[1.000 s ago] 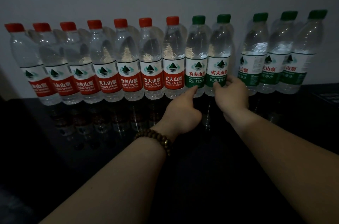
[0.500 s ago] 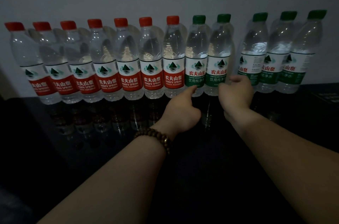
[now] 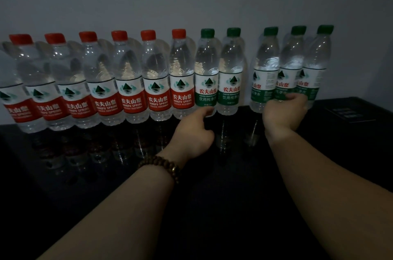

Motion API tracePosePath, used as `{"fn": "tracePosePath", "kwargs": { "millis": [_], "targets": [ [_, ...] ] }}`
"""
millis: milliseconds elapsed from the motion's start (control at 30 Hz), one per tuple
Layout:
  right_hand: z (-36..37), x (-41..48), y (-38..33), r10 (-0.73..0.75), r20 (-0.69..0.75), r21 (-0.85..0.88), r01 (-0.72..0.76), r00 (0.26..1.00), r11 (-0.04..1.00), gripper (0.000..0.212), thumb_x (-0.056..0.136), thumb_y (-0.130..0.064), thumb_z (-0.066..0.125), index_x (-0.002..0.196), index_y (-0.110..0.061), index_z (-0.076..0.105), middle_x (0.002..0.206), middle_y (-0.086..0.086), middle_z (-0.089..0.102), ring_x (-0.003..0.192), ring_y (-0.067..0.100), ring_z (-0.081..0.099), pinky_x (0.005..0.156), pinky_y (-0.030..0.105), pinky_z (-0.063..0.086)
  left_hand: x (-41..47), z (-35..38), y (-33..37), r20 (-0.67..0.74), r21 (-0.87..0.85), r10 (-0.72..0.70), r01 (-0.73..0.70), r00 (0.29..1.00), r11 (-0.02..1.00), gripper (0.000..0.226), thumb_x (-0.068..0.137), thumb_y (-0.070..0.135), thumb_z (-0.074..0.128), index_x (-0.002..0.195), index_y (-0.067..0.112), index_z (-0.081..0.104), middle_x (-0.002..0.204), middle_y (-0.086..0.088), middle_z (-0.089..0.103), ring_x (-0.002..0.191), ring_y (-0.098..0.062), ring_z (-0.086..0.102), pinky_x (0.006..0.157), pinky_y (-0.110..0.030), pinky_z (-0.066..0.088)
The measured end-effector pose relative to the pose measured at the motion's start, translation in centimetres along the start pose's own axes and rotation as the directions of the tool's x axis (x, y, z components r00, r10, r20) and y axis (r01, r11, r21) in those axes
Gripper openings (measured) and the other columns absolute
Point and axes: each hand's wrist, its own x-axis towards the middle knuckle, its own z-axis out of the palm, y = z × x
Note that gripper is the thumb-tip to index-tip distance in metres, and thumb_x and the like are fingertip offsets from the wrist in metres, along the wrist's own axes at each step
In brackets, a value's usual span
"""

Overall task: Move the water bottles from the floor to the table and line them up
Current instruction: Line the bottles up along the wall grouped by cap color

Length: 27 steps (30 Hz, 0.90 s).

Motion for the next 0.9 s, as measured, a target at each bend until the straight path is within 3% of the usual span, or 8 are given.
{"fn": "tracePosePath", "kwargs": {
  "millis": [133,267,333,433,500,767,833,900],
  "targets": [
    [-0.3,0.4,-0.2,0.075,0.106,0.007,-0.077,0.991,0.997,0.017,0.082,-0.005,0.062,0.097,-0.013,0.056,0.115,0.01,0.066,0.105,0.03,0.065,0.09,0.036,0.055,-0.2,0.2,2.2,0.072,0.045,0.048,-0.051,0.996,0.998,0.066,0.088,0.005,0.065,0.149,0.023,0.047,0.141,0.005,0.06,0.128,-0.012,0.056,0.107,-0.027,0.047],
    [-1.9,2.2,-1.0,0.089,0.432,-0.317,0.058,0.898,0.947,0.006,0.09,-0.012,0.062,0.086,-0.008,0.064,0.096,0.01,0.066,0.085,0.027,0.061,0.069,0.028,0.041,0.7,2.2,6.6,0.26,0.108,0.026,-0.056,0.965,0.993,0.052,0.09,0.009,0.061,0.141,0.018,0.055,0.126,0.0,0.069,0.098,-0.016,0.068,0.088,-0.027,0.055],
    [-3.2,3.4,-1.0,0.138,0.492,-0.222,-0.029,0.859,0.975,0.008,0.088,-0.007,0.062,0.08,-0.01,0.062,0.084,0.006,0.063,0.07,0.021,0.056,0.059,0.027,0.04,2.0,3.6,8.7,0.279,0.16,0.031,-0.078,0.96,0.984,0.044,0.085,0.007,0.058,0.127,0.016,0.065,0.118,-0.003,0.071,0.091,-0.018,0.068,0.085,-0.032,0.058],
    [-5.0,4.8,-0.3,0.212,0.628,0.018,-0.287,0.749,0.958,0.034,0.077,0.017,0.053,0.072,-0.016,0.05,0.068,0.004,0.049,0.054,0.015,0.04,0.04,0.024,0.028,4.0,6.0,10.0,0.136,0.183,0.012,-0.037,0.991,0.982,0.041,0.082,0.005,0.057,0.119,0.014,0.069,0.114,-0.005,0.071,0.103,-0.024,0.066,0.092,-0.04,0.058],
    [-5.3,5.4,0.2,0.196,0.693,0.075,-0.339,0.694,0.938,0.041,0.076,0.021,0.053,0.07,-0.019,0.046,0.064,0.0,0.043,0.051,0.011,0.036,0.038,0.023,0.024,4.8,8.0,9.5,0.026,0.089,-0.028,0.026,0.999,0.996,0.041,0.083,0.003,0.057,0.12,0.015,0.068,0.115,-0.005,0.07,0.106,-0.023,0.065,0.093,-0.037,0.057],
    [-3.0,4.4,2.1,-0.085,0.504,0.006,0.095,0.86,0.995,0.012,0.081,-0.006,0.06,0.072,-0.013,0.062,0.072,-0.001,0.064,0.064,0.012,0.058,0.05,0.02,0.046,7.4,10.5,5.8,-0.211,-0.085,-0.085,0.068,0.974,0.994,0.024,0.083,0.006,0.059,0.102,0.019,0.066,0.084,0.016,0.062,0.086,-0.009,0.061,0.067,-0.01,0.039],
    [-2.9,4.2,2.3,-0.159,0.47,0.012,0.174,0.868,0.985,0.013,0.081,-0.007,0.062,0.077,-0.019,0.065,0.08,-0.001,0.068,0.074,0.012,0.063,0.061,0.023,0.049,7.3,10.5,5.8,-0.195,-0.095,-0.074,0.057,0.978,0.994,0.03,0.081,0.005,0.06,0.106,0.022,0.064,0.085,0.022,0.059,0.086,-0.004,0.058,0.064,-0.003,0.036],
    [-2.9,4.0,2.3,-0.237,0.454,0.025,0.253,0.859,0.967,0.017,0.082,-0.008,0.063,0.081,-0.024,0.066,0.079,-0.004,0.069,0.077,0.013,0.066,0.068,0.025,0.051,7.3,10.6,5.7,-0.172,-0.096,-0.064,0.048,0.983,0.994,0.046,0.081,0.006,0.063,0.125,0.02,0.062,0.098,0.018,0.062,0.094,-0.004,0.057,0.076,-0.011,0.041]
  ]
}}
